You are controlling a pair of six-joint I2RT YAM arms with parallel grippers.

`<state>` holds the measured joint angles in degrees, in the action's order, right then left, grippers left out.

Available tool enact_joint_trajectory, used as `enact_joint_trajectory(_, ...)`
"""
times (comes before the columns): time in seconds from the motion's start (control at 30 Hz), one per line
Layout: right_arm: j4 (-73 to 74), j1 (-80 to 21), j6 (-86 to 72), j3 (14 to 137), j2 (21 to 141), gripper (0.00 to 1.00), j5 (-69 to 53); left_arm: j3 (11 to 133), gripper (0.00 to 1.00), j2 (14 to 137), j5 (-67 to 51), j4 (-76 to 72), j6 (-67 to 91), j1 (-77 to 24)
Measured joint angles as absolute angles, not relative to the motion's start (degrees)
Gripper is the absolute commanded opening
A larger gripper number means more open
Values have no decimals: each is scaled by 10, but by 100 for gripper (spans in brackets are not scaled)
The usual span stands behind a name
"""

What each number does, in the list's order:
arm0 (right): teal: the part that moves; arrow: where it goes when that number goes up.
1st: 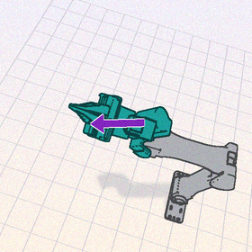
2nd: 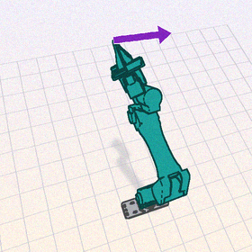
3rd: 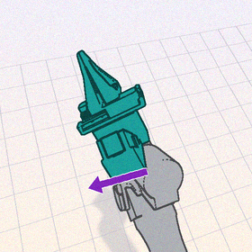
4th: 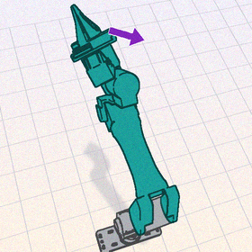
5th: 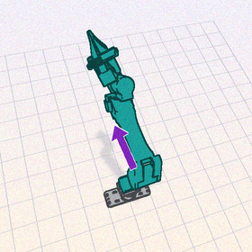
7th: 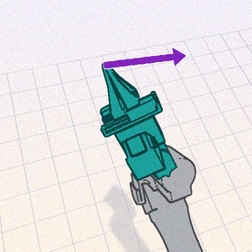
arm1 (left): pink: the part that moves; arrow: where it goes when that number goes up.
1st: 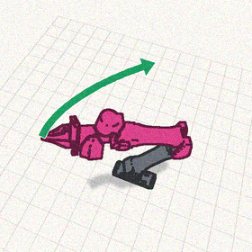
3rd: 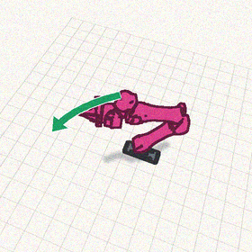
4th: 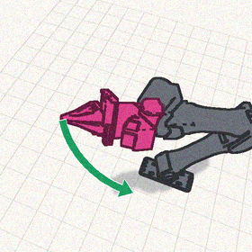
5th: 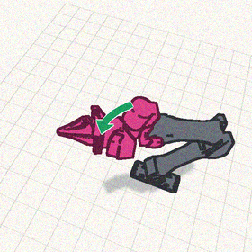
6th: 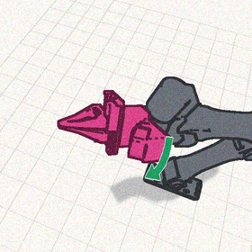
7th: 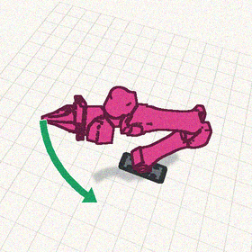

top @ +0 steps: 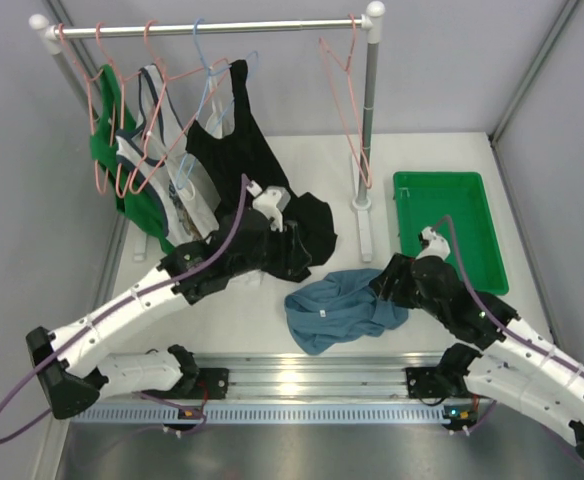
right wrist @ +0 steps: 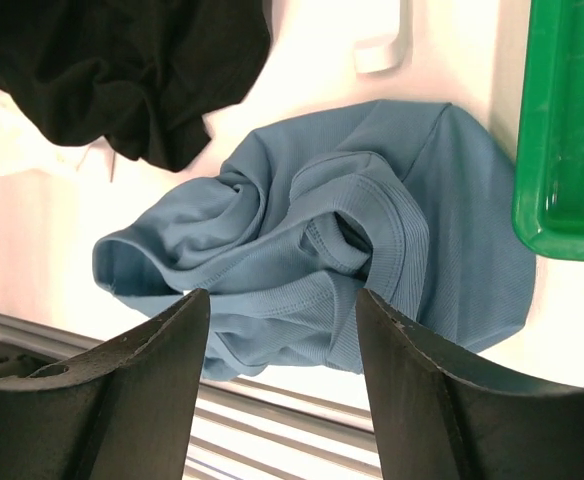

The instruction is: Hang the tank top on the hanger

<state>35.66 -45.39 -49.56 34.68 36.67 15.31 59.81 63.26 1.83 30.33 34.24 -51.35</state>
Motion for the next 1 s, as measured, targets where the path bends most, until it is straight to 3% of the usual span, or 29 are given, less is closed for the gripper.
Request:
enact_joint_trajectory(0.17,357,-454,-480,365,388,61,157,799,54,678,87,312,301,-514)
enact_joint_trajectory(0.3,354,-454,-469,376,411,60,156,971,66,762,158,285,249,-513)
enact_joint_trajectory(0.5,352,-452,-448,404,443,61,160,1148,69,906,240,231,163,-513)
enact_joint_trajectory(1.0,342,-446,-430,424,457,60,157,1241,71,1083,359,136,-11,-527)
